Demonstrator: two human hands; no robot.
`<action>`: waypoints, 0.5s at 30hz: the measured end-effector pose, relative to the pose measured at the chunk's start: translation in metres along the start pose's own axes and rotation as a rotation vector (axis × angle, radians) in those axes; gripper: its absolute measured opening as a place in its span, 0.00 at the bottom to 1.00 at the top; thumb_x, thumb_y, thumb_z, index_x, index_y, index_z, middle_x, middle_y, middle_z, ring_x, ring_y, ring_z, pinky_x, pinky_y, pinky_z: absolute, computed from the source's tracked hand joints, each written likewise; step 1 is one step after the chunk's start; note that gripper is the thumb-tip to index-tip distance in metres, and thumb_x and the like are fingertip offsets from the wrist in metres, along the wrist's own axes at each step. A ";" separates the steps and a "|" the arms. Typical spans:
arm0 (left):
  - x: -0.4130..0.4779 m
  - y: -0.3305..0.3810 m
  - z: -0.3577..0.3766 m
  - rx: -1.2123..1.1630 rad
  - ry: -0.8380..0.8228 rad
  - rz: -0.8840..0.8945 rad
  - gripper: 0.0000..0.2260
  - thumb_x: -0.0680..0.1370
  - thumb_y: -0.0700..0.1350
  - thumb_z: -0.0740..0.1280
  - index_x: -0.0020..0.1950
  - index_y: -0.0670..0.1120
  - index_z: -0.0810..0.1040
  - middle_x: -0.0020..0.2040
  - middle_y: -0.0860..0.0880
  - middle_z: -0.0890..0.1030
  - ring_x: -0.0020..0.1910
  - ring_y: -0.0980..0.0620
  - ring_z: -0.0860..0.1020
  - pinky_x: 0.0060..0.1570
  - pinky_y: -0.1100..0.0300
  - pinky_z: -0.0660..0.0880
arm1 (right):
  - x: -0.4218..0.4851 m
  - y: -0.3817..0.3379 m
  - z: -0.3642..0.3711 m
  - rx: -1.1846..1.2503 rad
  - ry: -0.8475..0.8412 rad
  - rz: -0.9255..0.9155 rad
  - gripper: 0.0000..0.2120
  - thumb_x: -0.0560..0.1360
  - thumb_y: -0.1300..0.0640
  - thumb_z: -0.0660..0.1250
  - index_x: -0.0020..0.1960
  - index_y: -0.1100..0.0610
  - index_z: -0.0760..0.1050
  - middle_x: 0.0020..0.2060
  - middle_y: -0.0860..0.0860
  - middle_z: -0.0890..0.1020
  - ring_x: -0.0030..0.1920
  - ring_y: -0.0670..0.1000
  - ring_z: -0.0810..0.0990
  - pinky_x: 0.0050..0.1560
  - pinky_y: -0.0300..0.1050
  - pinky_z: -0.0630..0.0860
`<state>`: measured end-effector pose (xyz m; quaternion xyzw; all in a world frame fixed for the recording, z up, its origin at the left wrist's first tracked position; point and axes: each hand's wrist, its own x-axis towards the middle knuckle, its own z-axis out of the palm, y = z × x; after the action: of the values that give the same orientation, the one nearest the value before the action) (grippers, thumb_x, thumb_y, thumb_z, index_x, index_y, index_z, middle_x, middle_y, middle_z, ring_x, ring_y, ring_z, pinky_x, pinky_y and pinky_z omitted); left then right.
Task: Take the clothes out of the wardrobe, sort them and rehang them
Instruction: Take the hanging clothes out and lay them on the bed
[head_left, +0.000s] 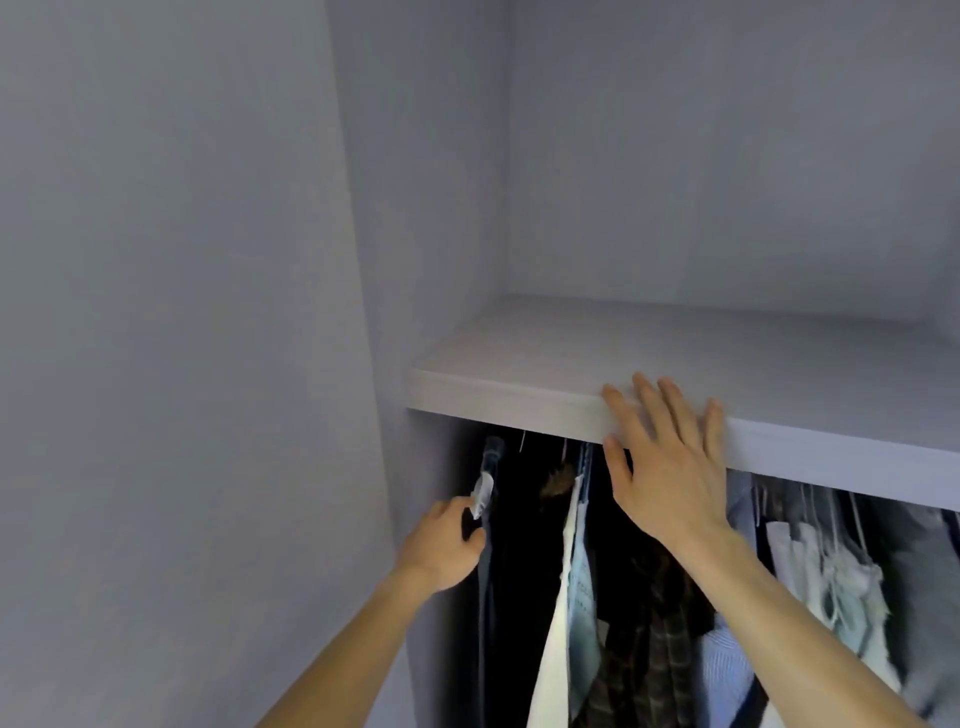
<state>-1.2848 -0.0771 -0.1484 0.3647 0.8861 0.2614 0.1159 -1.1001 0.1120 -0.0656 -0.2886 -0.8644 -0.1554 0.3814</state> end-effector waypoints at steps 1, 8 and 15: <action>0.014 0.000 0.004 -0.058 -0.012 -0.011 0.21 0.81 0.53 0.62 0.74 0.53 0.66 0.71 0.48 0.69 0.66 0.46 0.73 0.65 0.51 0.71 | 0.002 0.001 0.009 -0.003 0.079 -0.010 0.24 0.82 0.47 0.56 0.77 0.47 0.64 0.75 0.53 0.68 0.76 0.57 0.62 0.76 0.65 0.49; 0.097 0.015 0.026 -0.298 0.040 -0.133 0.27 0.83 0.54 0.60 0.79 0.47 0.59 0.72 0.42 0.68 0.69 0.42 0.71 0.65 0.53 0.69 | 0.011 0.007 0.050 -0.101 0.415 -0.069 0.23 0.78 0.49 0.63 0.72 0.49 0.73 0.67 0.53 0.77 0.69 0.57 0.73 0.72 0.65 0.58; 0.143 0.024 0.043 -0.199 0.071 -0.176 0.22 0.83 0.46 0.56 0.78 0.44 0.58 0.72 0.39 0.67 0.66 0.37 0.72 0.63 0.46 0.72 | 0.015 0.009 0.062 -0.121 0.478 -0.074 0.24 0.76 0.48 0.64 0.72 0.48 0.73 0.65 0.53 0.78 0.69 0.55 0.71 0.72 0.64 0.58</action>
<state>-1.3547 0.0547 -0.1733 0.2626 0.8880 0.3495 0.1427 -1.1381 0.1546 -0.0945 -0.2339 -0.7486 -0.2845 0.5513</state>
